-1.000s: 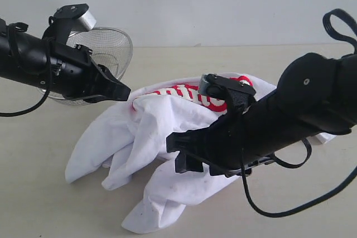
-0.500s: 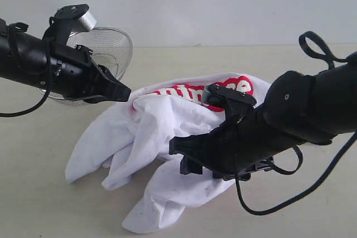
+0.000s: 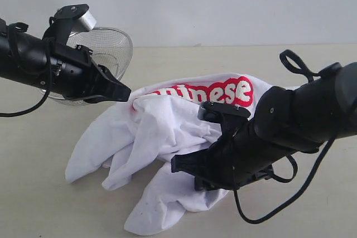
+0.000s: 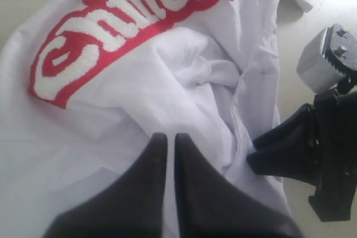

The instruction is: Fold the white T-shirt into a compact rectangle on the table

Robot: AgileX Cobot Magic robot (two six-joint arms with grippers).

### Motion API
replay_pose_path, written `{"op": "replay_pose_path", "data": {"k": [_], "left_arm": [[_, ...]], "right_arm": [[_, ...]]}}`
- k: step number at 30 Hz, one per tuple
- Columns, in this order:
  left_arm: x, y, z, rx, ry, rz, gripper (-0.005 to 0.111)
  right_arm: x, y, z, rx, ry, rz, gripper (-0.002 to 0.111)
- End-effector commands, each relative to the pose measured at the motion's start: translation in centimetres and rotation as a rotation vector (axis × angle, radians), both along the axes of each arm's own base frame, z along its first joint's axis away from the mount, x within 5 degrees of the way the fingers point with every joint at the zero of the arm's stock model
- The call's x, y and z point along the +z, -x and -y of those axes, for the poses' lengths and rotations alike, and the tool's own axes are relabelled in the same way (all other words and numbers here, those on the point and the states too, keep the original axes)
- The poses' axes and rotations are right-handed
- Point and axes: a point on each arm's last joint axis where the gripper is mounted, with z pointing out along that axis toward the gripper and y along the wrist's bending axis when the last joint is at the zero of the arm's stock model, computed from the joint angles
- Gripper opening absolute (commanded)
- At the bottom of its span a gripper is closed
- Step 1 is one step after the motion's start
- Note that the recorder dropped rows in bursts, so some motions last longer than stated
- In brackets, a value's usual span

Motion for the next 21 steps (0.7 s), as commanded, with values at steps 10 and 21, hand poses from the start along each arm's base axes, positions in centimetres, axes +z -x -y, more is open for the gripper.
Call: {"op": "replay_pose_path", "data": {"k": [10, 21], "left_arm": [[0.8, 0.4, -0.2, 0.001, 0.008, 0.027, 0.004], [3.4, 1.6, -0.4, -0.01, 0.044, 0.083, 0.004]], "right_arm": [[0.4, -0.5, 3.5, 0.087, 0.05, -0.087, 0.0], [3.7, -1.4, 10.3, -0.037, 0.171, -0.045, 0.0]]}}
